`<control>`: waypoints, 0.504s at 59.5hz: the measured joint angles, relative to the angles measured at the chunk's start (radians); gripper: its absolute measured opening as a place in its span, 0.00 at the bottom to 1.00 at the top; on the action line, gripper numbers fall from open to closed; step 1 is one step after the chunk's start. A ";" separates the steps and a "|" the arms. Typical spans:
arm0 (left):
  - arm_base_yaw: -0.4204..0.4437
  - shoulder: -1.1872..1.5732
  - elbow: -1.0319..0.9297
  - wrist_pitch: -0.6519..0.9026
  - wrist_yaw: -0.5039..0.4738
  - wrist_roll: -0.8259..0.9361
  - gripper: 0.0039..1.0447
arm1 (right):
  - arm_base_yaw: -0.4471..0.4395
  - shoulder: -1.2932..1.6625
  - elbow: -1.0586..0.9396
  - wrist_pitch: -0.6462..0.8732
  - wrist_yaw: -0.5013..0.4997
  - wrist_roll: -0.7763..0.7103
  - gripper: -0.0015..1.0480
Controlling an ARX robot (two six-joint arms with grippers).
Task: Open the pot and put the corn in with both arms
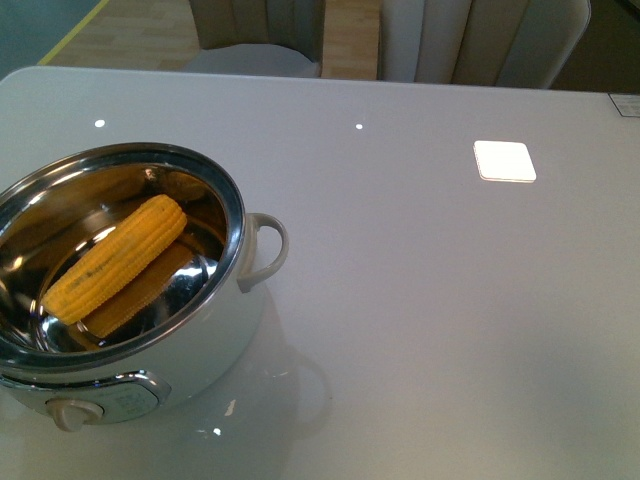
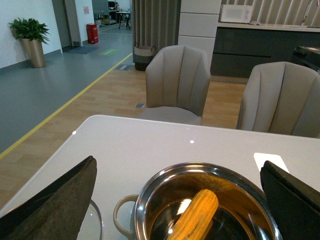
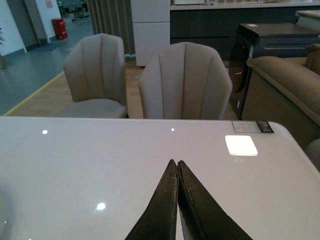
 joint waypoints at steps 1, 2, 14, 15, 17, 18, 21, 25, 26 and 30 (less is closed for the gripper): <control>0.000 0.000 0.000 0.000 0.000 0.000 0.94 | 0.000 -0.008 0.000 -0.008 0.000 0.000 0.02; 0.000 0.000 0.000 0.000 0.000 0.000 0.94 | 0.000 -0.013 0.000 -0.013 0.000 0.000 0.02; 0.000 0.000 0.000 0.000 0.000 0.000 0.94 | 0.000 -0.071 0.000 -0.071 0.000 0.000 0.02; 0.000 0.000 0.000 0.000 0.000 0.000 0.94 | 0.000 -0.073 0.000 -0.073 0.000 0.000 0.02; 0.000 0.000 0.000 0.000 0.000 0.000 0.94 | 0.000 -0.080 0.000 -0.080 0.000 0.000 0.02; 0.000 0.000 0.000 0.000 0.000 0.000 0.94 | 0.000 -0.084 0.000 -0.085 0.000 0.000 0.02; 0.000 0.000 0.000 0.000 0.000 0.000 0.94 | 0.000 -0.095 0.000 -0.095 0.000 0.000 0.02; 0.000 0.000 0.000 0.000 0.000 0.000 0.94 | 0.000 -0.143 0.000 -0.156 0.001 0.000 0.02; 0.000 0.000 0.000 0.000 0.000 0.000 0.94 | 0.000 -0.179 0.000 -0.208 -0.002 0.000 0.02; 0.000 0.000 0.000 0.000 0.000 0.000 0.94 | 0.000 -0.244 0.000 -0.267 0.000 0.000 0.02</control>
